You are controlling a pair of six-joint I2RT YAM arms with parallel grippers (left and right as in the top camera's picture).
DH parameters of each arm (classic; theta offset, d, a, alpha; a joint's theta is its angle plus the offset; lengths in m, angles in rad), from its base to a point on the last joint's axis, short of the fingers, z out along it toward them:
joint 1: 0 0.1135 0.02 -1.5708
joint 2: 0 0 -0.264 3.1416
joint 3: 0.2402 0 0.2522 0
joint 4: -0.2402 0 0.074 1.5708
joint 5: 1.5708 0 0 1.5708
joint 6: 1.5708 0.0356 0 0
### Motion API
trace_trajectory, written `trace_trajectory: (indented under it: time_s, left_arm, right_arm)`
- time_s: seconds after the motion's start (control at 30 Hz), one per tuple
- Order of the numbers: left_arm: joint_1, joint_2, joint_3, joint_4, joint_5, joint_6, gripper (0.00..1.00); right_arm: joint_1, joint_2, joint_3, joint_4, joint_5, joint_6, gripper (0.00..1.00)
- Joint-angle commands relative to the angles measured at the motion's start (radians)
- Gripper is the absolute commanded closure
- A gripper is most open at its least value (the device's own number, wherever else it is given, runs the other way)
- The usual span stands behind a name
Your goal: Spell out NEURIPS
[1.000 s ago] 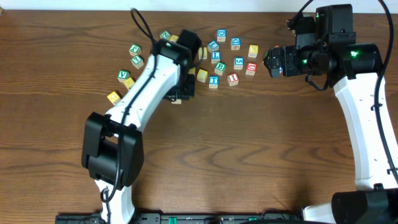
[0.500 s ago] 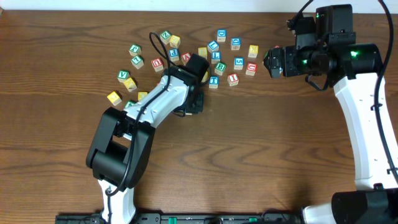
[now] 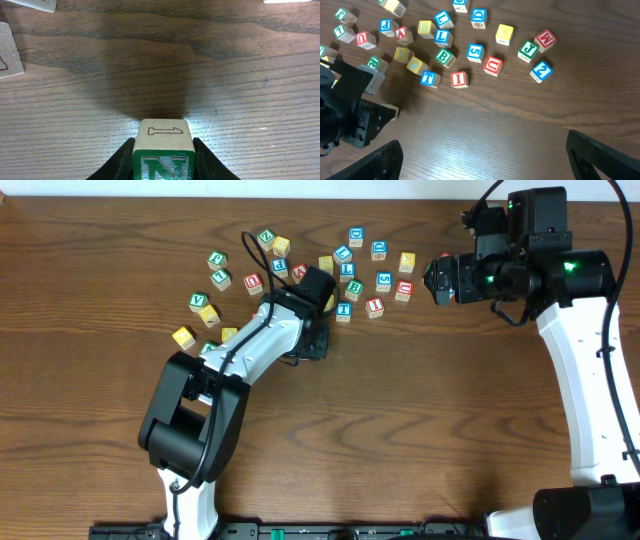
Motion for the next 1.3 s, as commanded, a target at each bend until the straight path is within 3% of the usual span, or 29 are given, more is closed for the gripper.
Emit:
trace_trajectory:
  time_s: [0.0,0.1,0.23,0.47,0.77,1.07,1.27]
  left_arm:
    - [0.005,0.032,-0.007,0.001,0.006,0.016,0.69]
    - [0.005,0.035,-0.007,0.002,0.005,0.013,0.67]
    - [0.005,0.038,-0.007,0.003,0.006,0.013,0.56]
    - [0.006,0.037,-0.003,0.002,0.006,0.014,0.53]
    - [0.044,-0.067,0.192,-0.184,0.017,0.018,0.43]
    - [0.071,-0.257,0.207,-0.229,0.016,0.017,0.42]
    - [0.185,-0.32,0.208,-0.282,0.017,0.001,0.42]
  right_arm:
    - [-0.002,-0.004,0.018,0.0,-0.01,-0.007,0.01]
    - [-0.002,-0.004,0.018,-0.002,-0.01,-0.007,0.01]
    - [-0.002,-0.005,0.018,-0.002,-0.01,-0.007,0.01]
    - [-0.002,-0.005,0.018,-0.002,-0.01,-0.007,0.01]
    - [-0.002,-0.004,0.018,0.01,-0.01,-0.007,0.01]
    - [-0.002,-0.005,0.018,0.01,-0.01,-0.007,0.01]
    - [-0.002,-0.005,0.018,0.01,-0.01,-0.007,0.01]
